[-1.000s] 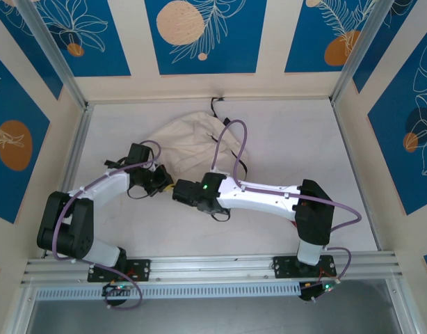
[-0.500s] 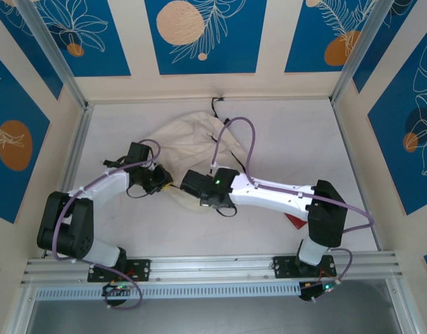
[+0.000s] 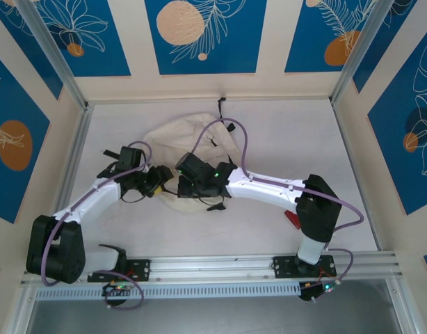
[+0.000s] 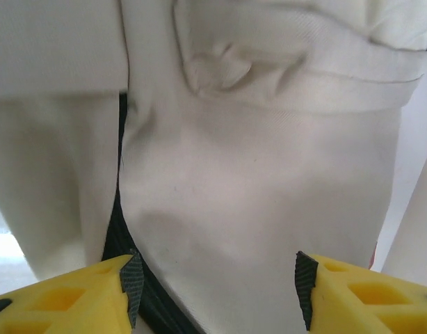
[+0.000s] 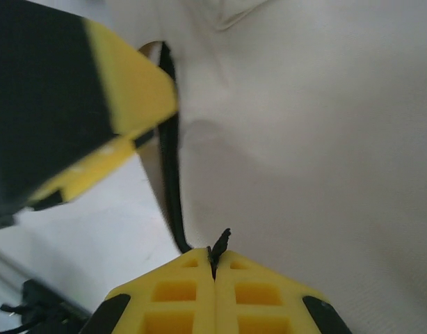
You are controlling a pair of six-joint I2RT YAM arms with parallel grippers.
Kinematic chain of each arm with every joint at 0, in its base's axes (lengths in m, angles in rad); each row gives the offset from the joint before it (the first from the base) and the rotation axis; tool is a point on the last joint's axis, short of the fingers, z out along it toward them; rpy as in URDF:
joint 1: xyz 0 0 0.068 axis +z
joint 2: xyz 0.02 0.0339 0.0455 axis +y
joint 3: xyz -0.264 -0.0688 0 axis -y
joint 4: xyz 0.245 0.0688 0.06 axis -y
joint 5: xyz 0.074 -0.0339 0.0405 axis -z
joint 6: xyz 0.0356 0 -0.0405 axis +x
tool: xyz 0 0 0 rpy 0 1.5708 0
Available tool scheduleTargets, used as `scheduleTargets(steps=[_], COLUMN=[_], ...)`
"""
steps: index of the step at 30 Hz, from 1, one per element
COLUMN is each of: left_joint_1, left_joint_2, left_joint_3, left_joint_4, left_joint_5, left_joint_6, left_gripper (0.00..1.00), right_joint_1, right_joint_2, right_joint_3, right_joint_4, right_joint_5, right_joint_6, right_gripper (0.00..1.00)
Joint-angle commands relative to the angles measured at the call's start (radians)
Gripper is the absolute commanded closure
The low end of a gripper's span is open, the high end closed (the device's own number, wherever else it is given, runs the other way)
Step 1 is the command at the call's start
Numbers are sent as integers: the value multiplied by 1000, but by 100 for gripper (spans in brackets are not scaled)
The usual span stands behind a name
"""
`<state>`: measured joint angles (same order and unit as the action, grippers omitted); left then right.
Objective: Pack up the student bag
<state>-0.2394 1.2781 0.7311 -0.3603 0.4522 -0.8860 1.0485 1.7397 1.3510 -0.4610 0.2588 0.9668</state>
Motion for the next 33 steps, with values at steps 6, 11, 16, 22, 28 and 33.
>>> scheduleTargets(steps=[6,11,16,22,28,33], left_joint_1=[5,4,5,3,2,2], left_joint_2=[-3,-13,-45,15,9,-67], left_joint_3=[-30,-21,-28,-80,-57,-31], left_joint_4=[-20,-103,-129,19,-59,-184], left_joint_5=[46,-49,-55,104,25,-119], left_joint_6=[-44,-10,-8,-77,-57,-17], left_gripper=[39,39,36,39,41,41], right_joint_1=[-14,-9,-9,-9,-9,-8], right_joint_2=[-32,-48,-48,-48,-64,-70], right_joint_3=[-50,-51,-40,-38,-49,-50], right_joint_4=[136,68,26,59,37,8], right_joint_5=[-90,2,52,15,42,81], right_joint_6=[1,11,20,16,31,47], right_gripper=[100,100,100,100,100,100])
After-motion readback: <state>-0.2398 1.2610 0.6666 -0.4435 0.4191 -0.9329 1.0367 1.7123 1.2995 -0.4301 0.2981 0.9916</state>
